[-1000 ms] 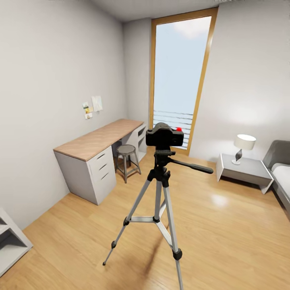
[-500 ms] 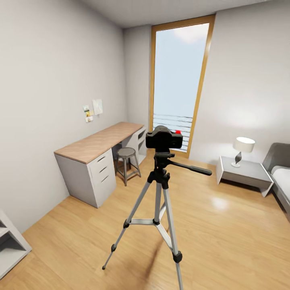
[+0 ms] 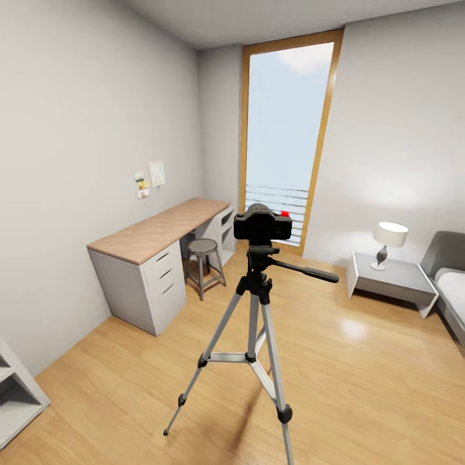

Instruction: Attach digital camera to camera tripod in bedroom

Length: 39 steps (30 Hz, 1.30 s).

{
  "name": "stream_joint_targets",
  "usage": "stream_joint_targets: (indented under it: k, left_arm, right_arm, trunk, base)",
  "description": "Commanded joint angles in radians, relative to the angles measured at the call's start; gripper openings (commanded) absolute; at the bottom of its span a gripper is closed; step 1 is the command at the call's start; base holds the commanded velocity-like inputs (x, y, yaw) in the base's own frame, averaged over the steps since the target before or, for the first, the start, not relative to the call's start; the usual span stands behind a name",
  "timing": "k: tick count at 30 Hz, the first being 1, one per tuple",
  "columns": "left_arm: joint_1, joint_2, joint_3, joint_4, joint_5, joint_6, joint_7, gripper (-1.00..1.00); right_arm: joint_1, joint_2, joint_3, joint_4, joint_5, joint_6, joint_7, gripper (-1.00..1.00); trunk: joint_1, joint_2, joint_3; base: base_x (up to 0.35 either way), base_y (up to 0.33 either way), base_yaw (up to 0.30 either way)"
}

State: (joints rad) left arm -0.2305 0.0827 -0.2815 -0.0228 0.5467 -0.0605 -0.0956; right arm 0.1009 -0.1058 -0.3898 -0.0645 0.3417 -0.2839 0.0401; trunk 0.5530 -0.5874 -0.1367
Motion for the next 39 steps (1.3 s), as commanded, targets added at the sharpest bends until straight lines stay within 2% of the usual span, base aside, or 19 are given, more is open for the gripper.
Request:
stream_joint_targets:
  k: [1,39]
  left_arm:
    - [-0.001,0.0,-0.008,0.001,0.01,-0.003,-0.004,1.0]
    - [-0.001,0.0,-0.008,0.001,0.01,-0.004,-0.004,1.0]
  right_arm:
    - [0.0,0.0,-0.009,-0.001,0.006,-0.002,0.004,1.0]
    - [0.0,0.0,-0.005,-0.002,0.009,0.001,-0.003,1.0]
  trunk:
    - [0.0,-0.001,-0.001]
    - [0.0,-0.001,-0.001]
  base:
    - [0.0,0.0,0.0]
    - [0.0,0.0,0.0]
